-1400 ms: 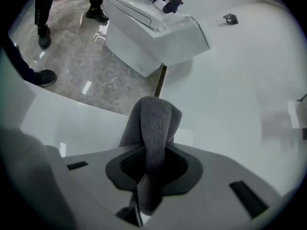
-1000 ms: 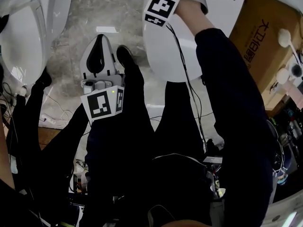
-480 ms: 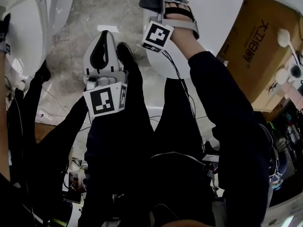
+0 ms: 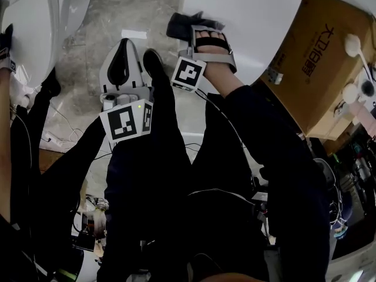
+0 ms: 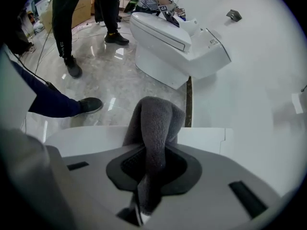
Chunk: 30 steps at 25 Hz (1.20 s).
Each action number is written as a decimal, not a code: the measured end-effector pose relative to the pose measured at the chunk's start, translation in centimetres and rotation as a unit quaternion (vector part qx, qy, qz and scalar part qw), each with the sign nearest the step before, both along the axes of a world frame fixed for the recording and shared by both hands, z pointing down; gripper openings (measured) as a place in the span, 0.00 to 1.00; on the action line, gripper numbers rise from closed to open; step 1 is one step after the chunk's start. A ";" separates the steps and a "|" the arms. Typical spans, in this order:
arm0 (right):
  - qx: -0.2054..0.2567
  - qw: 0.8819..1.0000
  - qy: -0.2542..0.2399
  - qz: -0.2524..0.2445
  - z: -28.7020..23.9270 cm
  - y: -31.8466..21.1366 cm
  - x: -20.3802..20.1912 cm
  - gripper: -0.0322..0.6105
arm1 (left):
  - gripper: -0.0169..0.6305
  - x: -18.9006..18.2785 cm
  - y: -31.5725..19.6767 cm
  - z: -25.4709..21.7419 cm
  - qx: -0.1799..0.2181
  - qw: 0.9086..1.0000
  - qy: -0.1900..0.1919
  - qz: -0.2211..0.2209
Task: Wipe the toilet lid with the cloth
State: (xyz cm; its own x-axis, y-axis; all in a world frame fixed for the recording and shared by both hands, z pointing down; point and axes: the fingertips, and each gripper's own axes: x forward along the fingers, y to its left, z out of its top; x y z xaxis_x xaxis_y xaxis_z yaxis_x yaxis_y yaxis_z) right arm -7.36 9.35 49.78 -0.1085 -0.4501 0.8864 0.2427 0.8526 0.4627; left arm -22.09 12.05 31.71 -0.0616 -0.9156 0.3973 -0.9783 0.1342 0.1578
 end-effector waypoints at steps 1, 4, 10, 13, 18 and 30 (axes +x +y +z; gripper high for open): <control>-0.006 1.000 -0.003 0.000 0.1 1.0 0.1 0.16 | 0.05 0.2 0.2 0.1 0.000 1.000 0.000 0.000; -0.011 1.000 -0.019 0.005 0.1 2.6 0.1 0.16 | 0.05 0.4 0.0 0.1 0.006 1.000 -0.007 0.005; -0.040 0.999 -0.013 0.000 0.6 6.1 0.6 0.16 | 0.05 0.4 1.7 1.1 -0.003 1.000 0.005 -0.013; -0.052 0.998 -0.023 0.010 0.6 6.8 0.8 0.16 | 0.05 0.6 2.0 0.9 -0.004 1.000 0.005 -0.014; -0.082 0.995 -0.052 0.020 0.4 7.4 0.5 0.16 | 0.05 0.7 1.4 0.1 0.005 1.000 -0.004 -0.006; -0.143 0.883 -0.384 0.227 -10.4 1.3 0.4 0.16 | 0.05 2.8 -0.1 -1.1 0.016 1.000 -0.012 0.011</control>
